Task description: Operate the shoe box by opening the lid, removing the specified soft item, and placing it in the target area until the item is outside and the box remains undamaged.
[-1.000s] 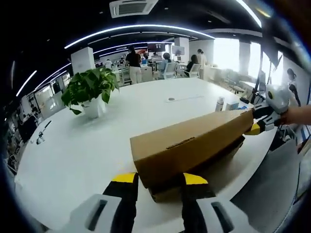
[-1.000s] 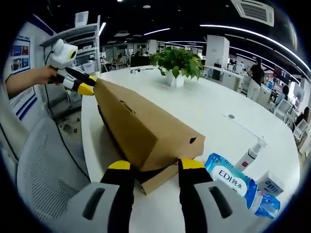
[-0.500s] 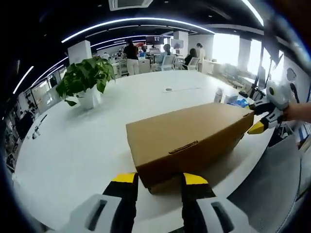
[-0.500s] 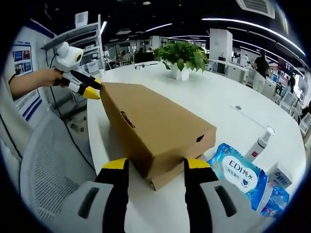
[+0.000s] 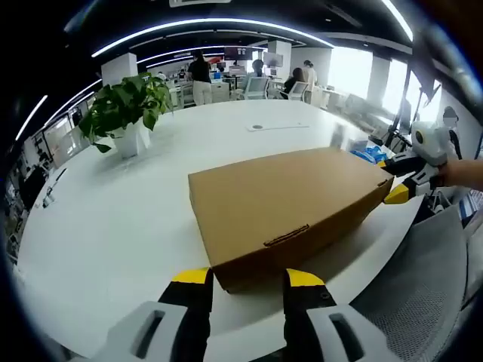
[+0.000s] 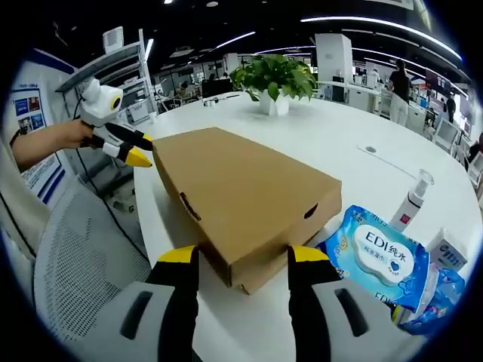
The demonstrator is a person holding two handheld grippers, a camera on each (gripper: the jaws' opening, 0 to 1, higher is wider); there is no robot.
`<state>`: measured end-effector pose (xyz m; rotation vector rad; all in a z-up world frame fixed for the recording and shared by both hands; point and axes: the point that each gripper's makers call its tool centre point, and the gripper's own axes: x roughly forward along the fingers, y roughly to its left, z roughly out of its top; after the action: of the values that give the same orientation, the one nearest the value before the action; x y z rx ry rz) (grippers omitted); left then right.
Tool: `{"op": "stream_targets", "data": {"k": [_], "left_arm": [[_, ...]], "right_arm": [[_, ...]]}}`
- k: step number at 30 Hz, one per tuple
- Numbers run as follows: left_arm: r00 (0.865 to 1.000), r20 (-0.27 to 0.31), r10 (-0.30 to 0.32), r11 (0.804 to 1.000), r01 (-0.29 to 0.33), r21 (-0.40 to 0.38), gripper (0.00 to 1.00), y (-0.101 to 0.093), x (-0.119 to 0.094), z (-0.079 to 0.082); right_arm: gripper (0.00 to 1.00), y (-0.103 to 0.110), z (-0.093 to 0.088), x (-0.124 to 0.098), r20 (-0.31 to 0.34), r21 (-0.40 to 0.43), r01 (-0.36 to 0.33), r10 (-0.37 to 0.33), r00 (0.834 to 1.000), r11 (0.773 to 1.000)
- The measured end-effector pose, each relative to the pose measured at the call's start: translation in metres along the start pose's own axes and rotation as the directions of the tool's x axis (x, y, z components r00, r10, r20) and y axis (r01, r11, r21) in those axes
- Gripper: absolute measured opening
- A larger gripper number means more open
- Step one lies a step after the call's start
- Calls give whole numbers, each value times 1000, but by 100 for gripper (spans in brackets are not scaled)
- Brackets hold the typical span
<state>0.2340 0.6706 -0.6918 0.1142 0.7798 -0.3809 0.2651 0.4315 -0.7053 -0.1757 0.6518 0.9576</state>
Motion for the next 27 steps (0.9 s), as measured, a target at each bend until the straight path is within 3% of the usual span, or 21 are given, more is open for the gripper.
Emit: {"op": "stream_targets", "data": {"k": [15, 27], "left_arm": [[1000, -28, -5, 998, 4, -56, 35, -1, 13, -15], [998, -65, -3, 999, 0, -51, 30, 6, 22, -15]], "right_arm": [[42, -2, -15, 11, -40, -90, 29, -33, 999, 996], [41, -11, -14, 17, -50, -112, 38, -44, 998, 993]]}}
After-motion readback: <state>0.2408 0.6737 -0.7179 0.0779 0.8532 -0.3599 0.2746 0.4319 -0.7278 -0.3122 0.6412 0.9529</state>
